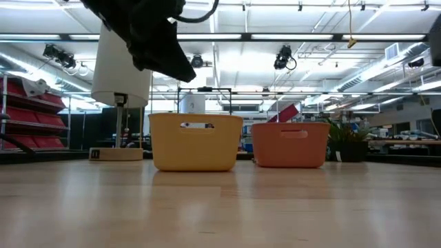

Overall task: Sort batteries
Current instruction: Put the bottom silver battery into the orange bin

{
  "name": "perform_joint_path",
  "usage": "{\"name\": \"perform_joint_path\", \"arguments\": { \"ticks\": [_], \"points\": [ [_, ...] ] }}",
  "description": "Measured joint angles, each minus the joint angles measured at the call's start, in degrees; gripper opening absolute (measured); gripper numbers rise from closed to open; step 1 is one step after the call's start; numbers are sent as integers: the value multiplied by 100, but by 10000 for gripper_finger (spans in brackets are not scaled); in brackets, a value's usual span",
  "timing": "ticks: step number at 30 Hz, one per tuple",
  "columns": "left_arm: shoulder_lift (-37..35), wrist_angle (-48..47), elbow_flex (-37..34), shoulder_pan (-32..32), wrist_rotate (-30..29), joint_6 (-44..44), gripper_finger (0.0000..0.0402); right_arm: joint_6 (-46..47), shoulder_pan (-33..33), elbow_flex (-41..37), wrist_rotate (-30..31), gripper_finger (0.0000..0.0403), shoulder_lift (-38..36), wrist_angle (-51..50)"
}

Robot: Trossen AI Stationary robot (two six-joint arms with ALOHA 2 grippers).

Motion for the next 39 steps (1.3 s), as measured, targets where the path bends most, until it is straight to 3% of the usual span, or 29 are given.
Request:
{"name": "perform_joint_path", "arguments": {
  "ticks": [4,7,12,18,24,30,34,39],
  "points": [
    [0,114,0,-168,-12,0,163,-1454,-67,2,76,65,0,-309],
    [0,187,0,-305,-7,-2,163,-2856,-64,1,557,65,0,-560],
    [0,207,0,-522,-7,-50,163,-4549,-79,1,776,65,0,-240],
    [0,206,0,-704,-106,-152,163,-5272,-334,1,1024,71,0,378],
    [2,198,0,-737,-385,-247,163,-6079,-848,2,1035,132,0,688],
    [2,124,0,-743,-383,-269,163,-6805,-1161,2,282,191,0,694],
    [2,93,0,-743,-383,-269,163,-6968,-1352,2,7,188,1,754],
    [2,114,0,-743,-392,-269,163,-7143,-1755,2,-74,155,0,1001]
  ]
}}
